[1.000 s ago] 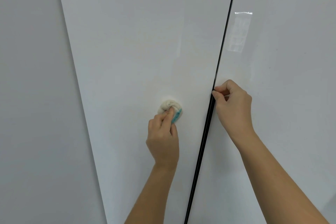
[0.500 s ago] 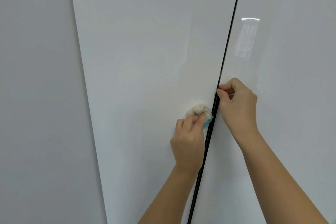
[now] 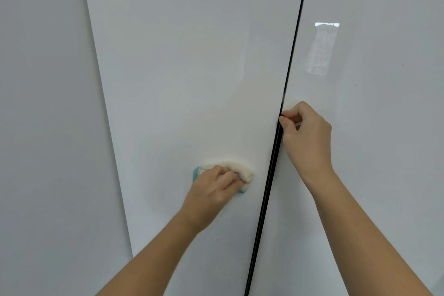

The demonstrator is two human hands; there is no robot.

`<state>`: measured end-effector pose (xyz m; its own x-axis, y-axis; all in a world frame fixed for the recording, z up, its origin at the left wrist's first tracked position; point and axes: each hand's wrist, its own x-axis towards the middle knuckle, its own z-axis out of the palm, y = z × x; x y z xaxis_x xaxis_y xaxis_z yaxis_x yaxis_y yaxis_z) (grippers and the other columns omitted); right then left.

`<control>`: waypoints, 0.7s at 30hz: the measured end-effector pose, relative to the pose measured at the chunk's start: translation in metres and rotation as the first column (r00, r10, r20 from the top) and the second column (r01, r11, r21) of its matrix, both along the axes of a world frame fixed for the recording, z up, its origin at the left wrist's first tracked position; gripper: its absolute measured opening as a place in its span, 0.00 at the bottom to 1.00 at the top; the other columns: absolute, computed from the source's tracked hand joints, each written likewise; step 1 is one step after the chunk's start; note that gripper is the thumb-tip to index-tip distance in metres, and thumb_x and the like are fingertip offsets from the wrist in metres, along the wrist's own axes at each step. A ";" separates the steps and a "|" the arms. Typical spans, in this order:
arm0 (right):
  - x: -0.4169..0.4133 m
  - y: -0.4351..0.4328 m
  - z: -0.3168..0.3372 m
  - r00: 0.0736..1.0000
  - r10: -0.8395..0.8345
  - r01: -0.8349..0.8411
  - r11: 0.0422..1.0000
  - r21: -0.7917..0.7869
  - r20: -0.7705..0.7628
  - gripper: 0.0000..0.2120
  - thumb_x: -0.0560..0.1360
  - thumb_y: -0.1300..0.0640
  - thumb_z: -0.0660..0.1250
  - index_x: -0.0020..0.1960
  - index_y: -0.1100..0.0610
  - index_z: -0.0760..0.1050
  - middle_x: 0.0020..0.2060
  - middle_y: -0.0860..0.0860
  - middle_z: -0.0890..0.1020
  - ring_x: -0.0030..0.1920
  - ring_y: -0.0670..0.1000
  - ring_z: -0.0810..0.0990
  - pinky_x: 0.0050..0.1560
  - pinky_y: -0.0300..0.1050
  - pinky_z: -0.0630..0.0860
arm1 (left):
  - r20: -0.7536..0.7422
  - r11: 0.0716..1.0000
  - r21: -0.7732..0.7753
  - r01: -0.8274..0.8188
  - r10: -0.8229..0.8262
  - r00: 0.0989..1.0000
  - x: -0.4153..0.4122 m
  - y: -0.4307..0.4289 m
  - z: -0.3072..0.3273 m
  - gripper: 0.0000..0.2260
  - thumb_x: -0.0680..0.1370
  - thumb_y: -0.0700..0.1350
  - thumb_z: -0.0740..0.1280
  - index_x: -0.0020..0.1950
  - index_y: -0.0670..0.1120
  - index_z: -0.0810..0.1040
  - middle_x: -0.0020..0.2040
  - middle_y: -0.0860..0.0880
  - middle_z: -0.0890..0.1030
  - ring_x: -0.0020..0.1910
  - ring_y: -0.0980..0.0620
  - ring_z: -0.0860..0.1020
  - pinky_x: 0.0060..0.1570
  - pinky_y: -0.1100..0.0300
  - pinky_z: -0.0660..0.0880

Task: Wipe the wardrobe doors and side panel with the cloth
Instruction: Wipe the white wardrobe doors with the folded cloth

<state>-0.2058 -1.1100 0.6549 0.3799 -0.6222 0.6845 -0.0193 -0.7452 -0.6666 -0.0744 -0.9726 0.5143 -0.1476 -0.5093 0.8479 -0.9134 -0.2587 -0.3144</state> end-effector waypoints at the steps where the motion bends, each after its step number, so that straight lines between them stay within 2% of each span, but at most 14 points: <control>1: 0.000 0.000 0.000 1.000 0.001 -0.001 1.000 -0.001 0.001 0.05 0.76 0.61 0.66 0.42 0.54 0.75 0.38 0.45 0.80 0.40 0.49 0.77 0.44 0.53 0.78 | -0.013 1.000 0.000 -0.016 0.016 1.000 0.008 0.011 0.000 0.10 0.79 0.34 0.62 0.49 0.44 0.82 0.44 0.48 0.80 0.42 0.47 0.74 0.40 0.55 0.73; 4: 0.000 0.001 -0.001 1.000 0.002 -0.002 1.000 -0.006 0.012 0.05 0.76 0.62 0.65 0.42 0.54 0.75 0.39 0.45 0.80 0.40 0.49 0.77 0.45 0.53 0.78 | -0.139 0.993 -0.020 -0.120 0.116 0.984 0.035 0.044 -0.004 0.09 0.72 0.32 0.69 0.46 0.45 0.80 0.46 0.47 0.79 0.46 0.46 0.73 0.35 0.54 0.73; 6: 0.000 0.001 -0.001 1.000 0.005 -0.005 1.000 -0.006 0.017 0.05 0.76 0.62 0.65 0.42 0.54 0.75 0.39 0.45 0.80 0.40 0.49 0.77 0.45 0.53 0.78 | -0.294 0.973 -0.020 -0.230 0.214 0.932 0.050 0.063 -0.006 0.16 0.64 0.30 0.74 0.46 0.45 0.78 0.49 0.48 0.77 0.49 0.46 0.72 0.31 0.58 0.71; 8: 0.001 0.001 -0.002 1.000 0.009 -0.009 1.000 -0.006 0.022 0.05 0.76 0.62 0.65 0.42 0.54 0.75 0.39 0.45 0.80 0.40 0.49 0.77 0.45 0.53 0.78 | -0.413 0.943 -0.041 -0.332 0.286 0.865 0.063 0.079 -0.007 0.17 0.61 0.28 0.74 0.45 0.43 0.78 0.49 0.47 0.77 0.50 0.46 0.72 0.31 0.60 0.67; 12: 0.000 0.001 -0.002 1.000 0.015 -0.014 1.000 -0.011 0.021 0.05 0.76 0.62 0.65 0.43 0.54 0.75 0.39 0.43 0.79 0.40 0.46 0.77 0.45 0.51 0.77 | -0.517 0.902 -0.092 -0.423 0.320 0.794 0.077 0.094 -0.008 0.13 0.65 0.24 0.70 0.43 0.39 0.78 0.51 0.45 0.78 0.52 0.44 0.72 0.32 0.60 0.67; 13: -0.001 0.001 -0.002 1.000 0.016 -0.016 1.000 -0.015 0.016 0.05 0.76 0.61 0.65 0.43 0.54 0.75 0.39 0.42 0.79 0.40 0.45 0.77 0.45 0.51 0.77 | -0.578 0.885 -0.120 -0.449 0.305 0.757 0.081 0.098 -0.010 0.13 0.66 0.25 0.69 0.44 0.40 0.78 0.52 0.45 0.78 0.52 0.44 0.73 0.33 0.59 0.68; 16: -0.001 -0.001 -0.003 1.000 0.023 -0.022 0.999 -0.033 0.011 0.05 0.76 0.61 0.66 0.43 0.54 0.75 0.39 0.42 0.79 0.40 0.44 0.77 0.45 0.50 0.77 | -0.800 0.781 -0.231 -0.580 0.187 0.570 0.099 0.113 -0.011 0.14 0.67 0.25 0.65 0.46 0.40 0.78 0.53 0.45 0.76 0.52 0.42 0.75 0.39 0.55 0.69; 19: 0.001 -0.002 -0.004 0.999 0.028 -0.027 0.999 -0.036 0.031 0.05 0.76 0.62 0.66 0.43 0.54 0.75 0.39 0.42 0.79 0.40 0.44 0.77 0.45 0.50 0.77 | -0.847 0.724 -0.233 -0.649 0.176 0.501 0.105 0.115 -0.009 0.14 0.69 0.26 0.64 0.50 0.39 0.78 0.54 0.42 0.75 0.49 0.40 0.76 0.41 0.55 0.68; 21: 0.002 -0.002 -0.005 0.999 0.029 -0.028 0.999 -0.033 0.040 0.05 0.76 0.62 0.65 0.43 0.54 0.75 0.39 0.42 0.79 0.40 0.44 0.77 0.44 0.50 0.77 | -0.872 0.680 -0.261 -0.685 0.139 0.470 0.099 0.106 -0.006 0.14 0.72 0.28 0.63 0.56 0.39 0.76 0.58 0.41 0.74 0.51 0.40 0.75 0.45 0.54 0.70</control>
